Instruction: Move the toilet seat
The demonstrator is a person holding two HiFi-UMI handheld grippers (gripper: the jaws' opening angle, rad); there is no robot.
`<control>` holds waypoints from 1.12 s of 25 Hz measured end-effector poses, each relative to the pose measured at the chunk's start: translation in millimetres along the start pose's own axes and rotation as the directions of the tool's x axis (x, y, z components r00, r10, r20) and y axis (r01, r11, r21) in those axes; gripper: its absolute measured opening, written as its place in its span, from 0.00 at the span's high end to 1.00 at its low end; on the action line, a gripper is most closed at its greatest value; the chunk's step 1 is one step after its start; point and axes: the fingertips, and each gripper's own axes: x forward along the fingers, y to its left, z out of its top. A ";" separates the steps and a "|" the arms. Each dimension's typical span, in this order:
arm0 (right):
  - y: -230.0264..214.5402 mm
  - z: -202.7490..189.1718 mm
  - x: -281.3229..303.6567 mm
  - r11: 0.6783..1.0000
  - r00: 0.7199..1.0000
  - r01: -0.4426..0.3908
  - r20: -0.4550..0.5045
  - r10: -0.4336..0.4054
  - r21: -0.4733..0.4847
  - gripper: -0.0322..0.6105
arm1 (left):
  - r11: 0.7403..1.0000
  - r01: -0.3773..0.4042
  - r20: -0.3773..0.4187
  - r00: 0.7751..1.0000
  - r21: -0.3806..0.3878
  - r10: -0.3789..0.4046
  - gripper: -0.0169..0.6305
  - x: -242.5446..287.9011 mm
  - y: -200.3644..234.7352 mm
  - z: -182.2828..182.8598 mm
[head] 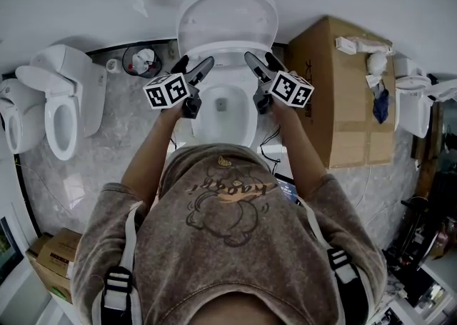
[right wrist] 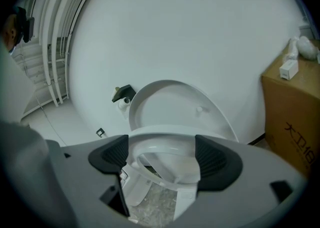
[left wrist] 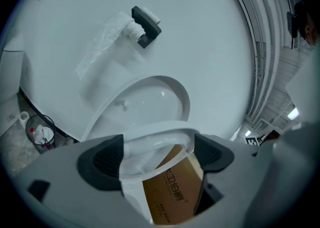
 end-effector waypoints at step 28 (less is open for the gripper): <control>-18.3 38.0 59.2 0.999 0.999 0.035 -0.008 -0.035 -0.012 0.31 | 1.000 -0.009 0.017 1.000 0.009 0.009 0.30 49.2 21.9 43.9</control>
